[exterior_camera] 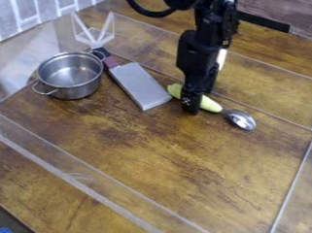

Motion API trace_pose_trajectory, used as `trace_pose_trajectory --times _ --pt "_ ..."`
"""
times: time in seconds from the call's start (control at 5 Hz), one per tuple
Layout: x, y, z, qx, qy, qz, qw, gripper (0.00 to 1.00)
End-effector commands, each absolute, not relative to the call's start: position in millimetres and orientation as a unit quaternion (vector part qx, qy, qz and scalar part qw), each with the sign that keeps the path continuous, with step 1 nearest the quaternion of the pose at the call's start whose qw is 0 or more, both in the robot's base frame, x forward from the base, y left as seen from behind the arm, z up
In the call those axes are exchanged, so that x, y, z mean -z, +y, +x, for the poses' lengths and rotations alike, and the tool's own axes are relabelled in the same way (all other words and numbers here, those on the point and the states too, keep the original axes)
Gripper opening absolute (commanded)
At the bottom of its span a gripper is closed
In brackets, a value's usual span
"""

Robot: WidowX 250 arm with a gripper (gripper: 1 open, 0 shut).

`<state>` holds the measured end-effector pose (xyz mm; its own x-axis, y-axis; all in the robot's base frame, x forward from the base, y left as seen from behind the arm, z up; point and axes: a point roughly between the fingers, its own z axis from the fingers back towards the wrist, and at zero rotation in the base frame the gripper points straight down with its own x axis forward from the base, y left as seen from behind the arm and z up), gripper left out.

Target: Put the spoon into the silver pot

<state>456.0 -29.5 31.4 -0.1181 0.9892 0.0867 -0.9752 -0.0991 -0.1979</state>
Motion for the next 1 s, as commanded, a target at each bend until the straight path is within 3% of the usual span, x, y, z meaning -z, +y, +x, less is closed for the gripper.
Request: trace_pose_trajectory --times 0.0,0.4,0.6,0.8 --pt "-39.9 -26 458 -0.751 -0.111 -0.05 0.649 1.0" --pt "-38.1 -36 458 -0.739 -0.103 -0.057 0.663 1.0" --pt "-41.4 -35 458 -0.742 -0.102 -0.058 0.66 0.0" --pt "-53.6 -31 458 -0.746 -0.094 -0.064 0.656 0.0"
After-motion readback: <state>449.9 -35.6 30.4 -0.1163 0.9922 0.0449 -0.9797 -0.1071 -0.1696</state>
